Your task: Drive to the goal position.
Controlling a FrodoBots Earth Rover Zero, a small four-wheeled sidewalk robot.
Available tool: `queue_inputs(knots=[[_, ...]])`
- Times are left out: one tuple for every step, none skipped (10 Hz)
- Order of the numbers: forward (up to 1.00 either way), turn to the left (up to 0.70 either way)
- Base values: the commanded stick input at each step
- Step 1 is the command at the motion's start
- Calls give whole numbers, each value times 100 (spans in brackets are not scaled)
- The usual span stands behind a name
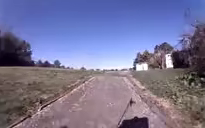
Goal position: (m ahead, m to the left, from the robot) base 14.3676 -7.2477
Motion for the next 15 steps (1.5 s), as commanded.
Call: queue_inputs(knots=[[100, 0], [100, 0], [100, 0], [100, 0], [100, 0], [100, 0], [100, 0], [100, 0], [100, 0], [100, 0], [100, -40], [100, -40], [100, -34], [100, -27], [100, -18]])
